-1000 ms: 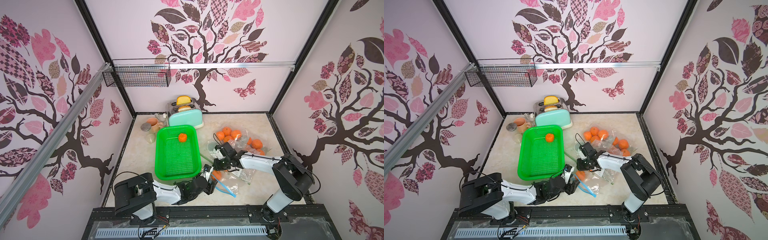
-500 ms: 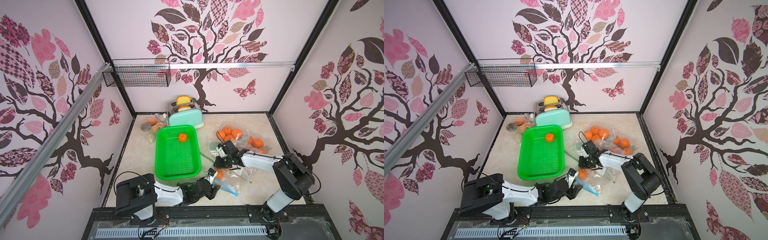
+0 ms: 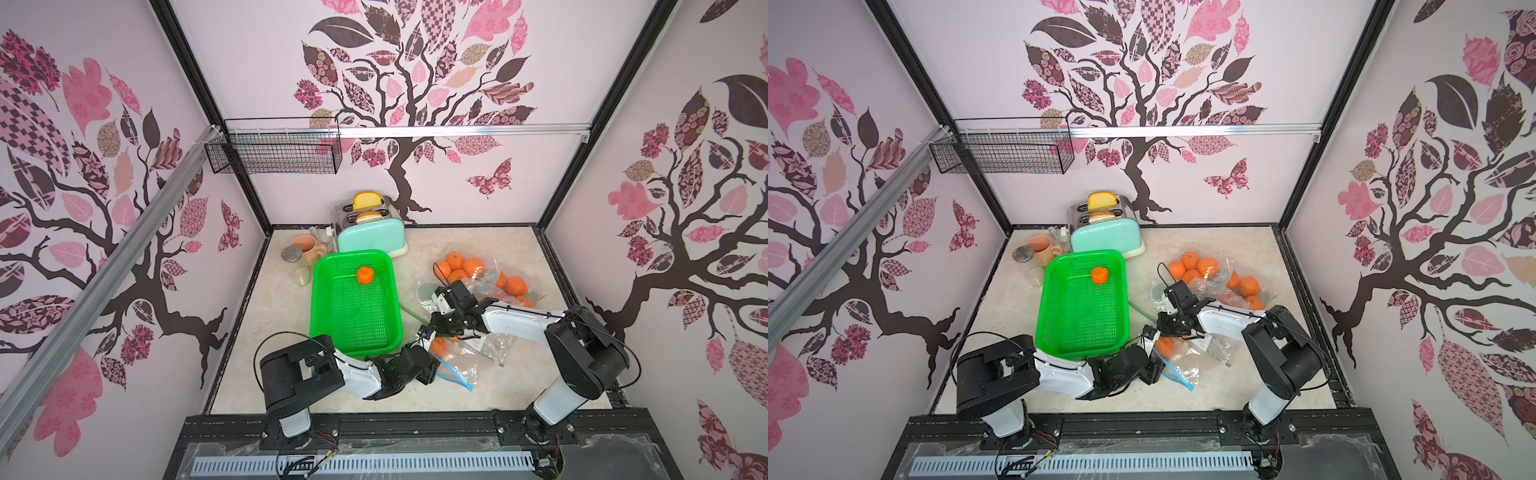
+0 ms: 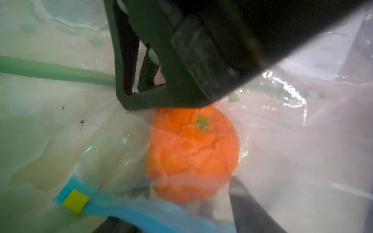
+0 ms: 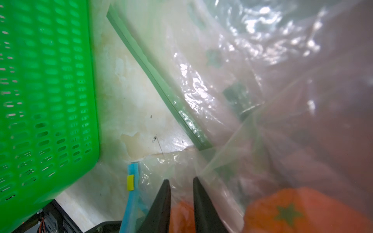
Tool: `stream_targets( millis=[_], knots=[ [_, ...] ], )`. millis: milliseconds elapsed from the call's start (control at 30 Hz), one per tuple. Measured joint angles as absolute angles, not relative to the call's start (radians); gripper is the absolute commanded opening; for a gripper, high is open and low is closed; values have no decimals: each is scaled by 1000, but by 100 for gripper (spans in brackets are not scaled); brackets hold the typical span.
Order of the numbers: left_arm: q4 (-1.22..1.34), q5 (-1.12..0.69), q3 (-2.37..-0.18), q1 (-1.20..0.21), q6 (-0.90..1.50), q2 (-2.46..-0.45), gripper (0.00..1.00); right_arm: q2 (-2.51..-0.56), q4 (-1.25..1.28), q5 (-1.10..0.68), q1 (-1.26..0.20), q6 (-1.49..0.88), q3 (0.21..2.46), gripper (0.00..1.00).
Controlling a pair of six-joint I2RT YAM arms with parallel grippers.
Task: Open the zip-top bag and take out the orange
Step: Pick up the orange from the zipper food storage bag.
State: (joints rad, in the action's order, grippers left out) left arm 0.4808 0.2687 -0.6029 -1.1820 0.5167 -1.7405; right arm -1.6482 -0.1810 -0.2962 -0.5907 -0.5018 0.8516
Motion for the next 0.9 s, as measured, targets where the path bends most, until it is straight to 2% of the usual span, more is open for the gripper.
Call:
stream_targets(
  millis=[133,433,600,733,800,900],
  knots=[
    [478,281,-638,-1178,521,-1747,72,-1648,-173,-298,-588,-508,851,29],
    [455,297,-709,-1179,523,-1784,70,-1642,-131,-319,-588,-520,828,29],
    [447,306,-725,-1179,520,-1792,52,-1642,-127,-318,-587,-517,827,29],
    [434,295,-713,-1179,516,-1775,32,-1639,-127,-309,-588,-516,826,29],
    [421,279,-698,-1179,513,-1753,28,-1635,-126,-307,-587,-516,823,29],
    [402,254,-665,-1179,509,-1707,27,-1627,-114,-301,-587,-516,813,28]
  ],
)
